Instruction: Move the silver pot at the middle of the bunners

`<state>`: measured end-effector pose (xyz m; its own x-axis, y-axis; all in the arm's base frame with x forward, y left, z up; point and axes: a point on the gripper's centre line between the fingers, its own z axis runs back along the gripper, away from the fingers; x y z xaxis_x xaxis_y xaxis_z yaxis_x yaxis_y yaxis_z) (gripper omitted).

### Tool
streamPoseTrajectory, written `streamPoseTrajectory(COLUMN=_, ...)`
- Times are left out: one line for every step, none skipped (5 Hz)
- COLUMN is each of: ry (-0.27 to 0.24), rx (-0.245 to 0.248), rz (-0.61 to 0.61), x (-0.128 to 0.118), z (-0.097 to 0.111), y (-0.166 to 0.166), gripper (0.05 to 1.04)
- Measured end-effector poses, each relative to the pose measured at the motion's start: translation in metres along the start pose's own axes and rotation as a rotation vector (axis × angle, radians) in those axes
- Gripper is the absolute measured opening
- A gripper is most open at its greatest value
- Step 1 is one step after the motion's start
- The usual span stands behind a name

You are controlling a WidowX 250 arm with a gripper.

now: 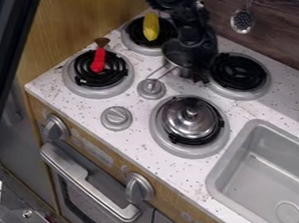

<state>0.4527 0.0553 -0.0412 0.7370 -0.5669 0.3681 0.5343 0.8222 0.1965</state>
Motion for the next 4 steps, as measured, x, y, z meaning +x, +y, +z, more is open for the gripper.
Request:
streamPoseTrajectory(ry=0.039, rx=-0.009, rz=-0.010, x=-0.009, z=0.004, y=0.010, gripper=0.081)
streamPoseTrajectory(ry=0.072, rx=-0.007, rz=0.013, x=-0.016, z=0.005, y=0.019, gripper=0.081)
streamPoseTrajectory(ry=0.113, rx=-0.014, rz=0.036, x=-0.024, z=0.006, y=0.025, gripper=0.081)
streamPoseTrajectory(ry=0.169, rx=-0.032, rz=0.078, x=-0.044, z=0.006, y=0.025, gripper=0.080)
